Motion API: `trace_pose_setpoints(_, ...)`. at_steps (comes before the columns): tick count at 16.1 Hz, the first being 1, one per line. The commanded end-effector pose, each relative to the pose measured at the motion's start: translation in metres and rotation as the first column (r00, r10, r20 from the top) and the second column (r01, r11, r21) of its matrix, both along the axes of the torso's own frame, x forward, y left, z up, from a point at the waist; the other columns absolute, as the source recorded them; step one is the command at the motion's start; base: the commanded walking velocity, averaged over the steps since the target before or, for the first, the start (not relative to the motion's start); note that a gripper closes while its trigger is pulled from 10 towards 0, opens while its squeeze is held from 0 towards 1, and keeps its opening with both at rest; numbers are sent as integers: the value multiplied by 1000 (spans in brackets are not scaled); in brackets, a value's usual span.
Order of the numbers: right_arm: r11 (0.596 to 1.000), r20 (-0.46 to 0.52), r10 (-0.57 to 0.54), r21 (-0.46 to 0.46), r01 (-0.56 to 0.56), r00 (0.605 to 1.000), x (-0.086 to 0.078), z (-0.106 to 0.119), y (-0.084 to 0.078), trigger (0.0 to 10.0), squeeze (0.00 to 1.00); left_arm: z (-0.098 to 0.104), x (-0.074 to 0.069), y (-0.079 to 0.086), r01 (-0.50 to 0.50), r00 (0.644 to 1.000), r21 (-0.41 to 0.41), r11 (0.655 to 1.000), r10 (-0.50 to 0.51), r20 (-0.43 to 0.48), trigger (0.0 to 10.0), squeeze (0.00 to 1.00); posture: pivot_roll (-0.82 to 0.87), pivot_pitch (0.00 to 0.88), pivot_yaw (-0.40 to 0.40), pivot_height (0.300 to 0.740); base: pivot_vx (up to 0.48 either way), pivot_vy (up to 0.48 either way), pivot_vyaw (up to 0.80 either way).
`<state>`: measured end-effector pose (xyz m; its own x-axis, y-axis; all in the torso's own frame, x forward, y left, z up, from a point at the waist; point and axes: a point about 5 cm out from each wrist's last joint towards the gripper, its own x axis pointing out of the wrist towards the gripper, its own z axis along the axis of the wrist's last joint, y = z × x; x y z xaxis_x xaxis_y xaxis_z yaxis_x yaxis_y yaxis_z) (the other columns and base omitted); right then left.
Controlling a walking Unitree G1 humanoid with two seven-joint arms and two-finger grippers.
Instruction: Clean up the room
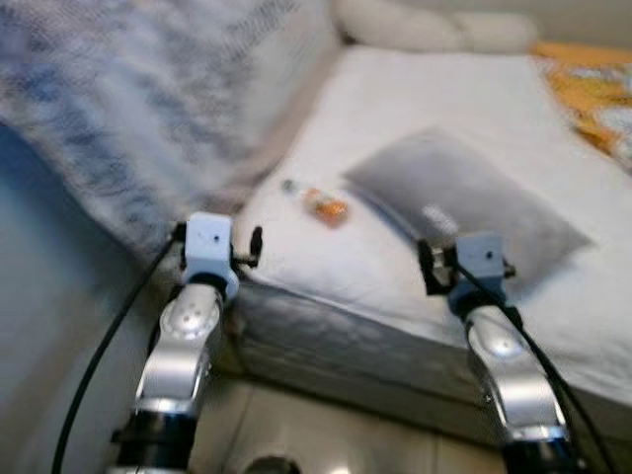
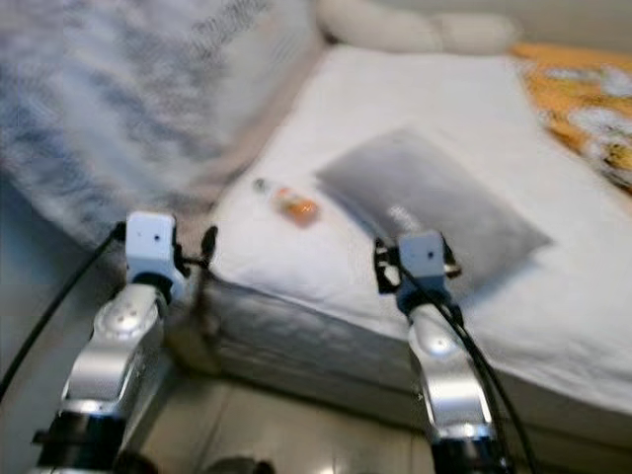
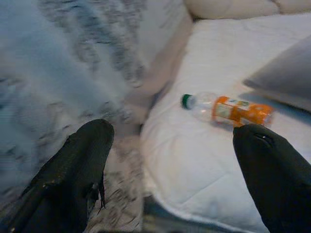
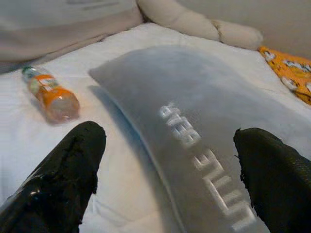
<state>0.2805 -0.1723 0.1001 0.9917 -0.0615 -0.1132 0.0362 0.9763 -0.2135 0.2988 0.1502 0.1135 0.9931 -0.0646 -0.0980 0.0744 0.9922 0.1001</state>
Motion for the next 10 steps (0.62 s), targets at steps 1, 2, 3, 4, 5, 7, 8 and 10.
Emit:
trace_pose_setpoints(1,1000,3,14,1,-14,1000,2,2,5,10000,0,2,0,4,-2,1000,11,1000,2,10,10000,0,16,0,16,740,0,0,800)
trace_pose_setpoints(2,1000,-12,6,-2,-6,1000,2,0,5,10000,0,3,0,3,3,1000,12,1000,-3,10,10000,0,15,0,19,740,0,0,0)
trace_pose_setpoints(3,1000,-15,-2,4,2,1000,2,-1,4,10000,0,3,0,3,10,1000,14,1000,-10,10,10000,0,16,0,20,740,0,0,0)
trace_pose_setpoints(4,1000,-14,-4,6,4,1000,2,-1,4,10000,0,2,0,3,12,1000,18,1000,-13,8,10000,0,16,0,20,740,0,0,0)
trace_pose_setpoints(5,1000,-14,-4,6,4,1000,2,-1,4,10000,0,2,0,3,13,1000,18,1000,-13,7,10000,0,16,0,20,740,0,0,0)
trace_pose_setpoints(7,1000,-15,-5,6,5,1000,3,-1,4,10000,0,2,0,3,14,1000,19,1000,-14,5,10000,0,16,0,21,740,0,0,0)
trace_pose_setpoints(8,1000,-17,-7,4,7,1000,3,-1,4,10000,0,2,0,4,15,1000,18,1000,-15,5,10000,0,14,0,21,740,240,0,0)
trace_pose_setpoints(10,1000,-19,-7,2,7,1000,3,-1,4,10000,0,2,-1,4,16,1000,18,1000,-16,4,10000,0,13,0,22,740,240,0,0)
